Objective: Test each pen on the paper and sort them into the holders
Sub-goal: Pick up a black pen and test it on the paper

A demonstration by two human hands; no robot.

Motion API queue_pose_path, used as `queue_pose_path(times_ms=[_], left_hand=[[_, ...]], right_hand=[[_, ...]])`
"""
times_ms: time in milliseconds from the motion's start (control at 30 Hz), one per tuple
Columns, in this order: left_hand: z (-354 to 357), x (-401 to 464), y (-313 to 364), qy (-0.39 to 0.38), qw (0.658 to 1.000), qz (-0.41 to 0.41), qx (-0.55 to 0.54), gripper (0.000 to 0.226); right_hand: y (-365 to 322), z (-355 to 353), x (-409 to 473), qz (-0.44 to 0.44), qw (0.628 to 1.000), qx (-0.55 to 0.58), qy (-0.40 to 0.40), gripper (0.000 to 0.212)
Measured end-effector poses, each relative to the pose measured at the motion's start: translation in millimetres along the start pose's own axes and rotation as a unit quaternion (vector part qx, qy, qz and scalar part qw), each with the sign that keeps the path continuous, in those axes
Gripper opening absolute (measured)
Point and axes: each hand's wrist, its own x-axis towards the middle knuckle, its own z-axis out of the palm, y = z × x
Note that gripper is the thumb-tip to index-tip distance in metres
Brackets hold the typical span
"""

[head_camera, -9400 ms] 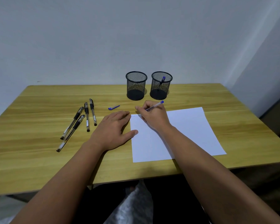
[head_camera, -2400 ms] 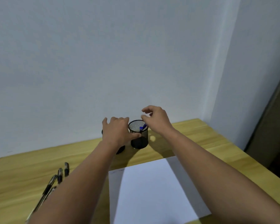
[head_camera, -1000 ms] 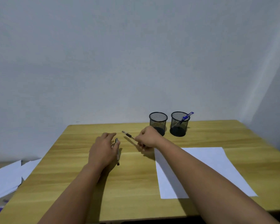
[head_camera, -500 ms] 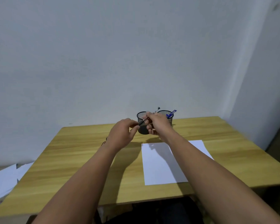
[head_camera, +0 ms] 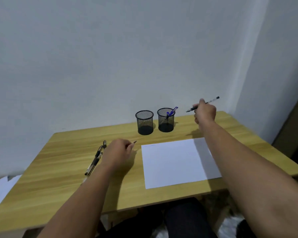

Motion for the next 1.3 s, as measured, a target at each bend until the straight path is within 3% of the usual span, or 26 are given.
queue_pose_path(times_ms=[100, 167, 300, 433, 567, 667, 900, 1167, 1300], left_hand=[[10, 3, -16, 0.058, 0.991, 0.007, 0.12, 0.029], [17, 12, -17, 0.043, 0.98, 0.009, 0.196, 0.03], [32, 23, -22, 0.007, 0.969, 0.0, 0.248, 0.034], [45, 24, -23, 0.043, 0.975, 0.013, 0.217, 0.041], [54, 18, -13, 0.058, 0.982, 0.108, 0.143, 0.056], [59, 7, -6, 0.019, 0.981, 0.149, 0.122, 0.068], [61, 7, -23, -0.053, 0.981, 0.136, 0.13, 0.092], [66, 2, -29, -0.026, 0.986, 0.134, 0.094, 0.085], [70, 0, -30, -0.026, 0.987, 0.138, 0.083, 0.074]], right_hand=[[5, -13, 7, -0.054, 0.997, -0.02, -0.047, 0.04], [24, -9, 6, -0.085, 0.993, -0.029, -0.082, 0.036], [69, -4, 3, -0.079, 0.989, -0.024, -0.12, 0.031], [91, 3, -12, -0.044, 0.986, -0.019, -0.162, 0.015], [103, 15, -25, -0.084, 0.979, -0.009, -0.185, 0.031], [104, 27, -33, -0.097, 0.973, -0.033, -0.207, 0.032], [113, 51, -46, -0.09, 0.955, -0.052, -0.276, 0.031], [144, 57, -52, -0.104, 0.948, -0.084, -0.289, 0.042], [148, 57, -49, -0.16, 0.941, -0.155, -0.255, 0.043]])
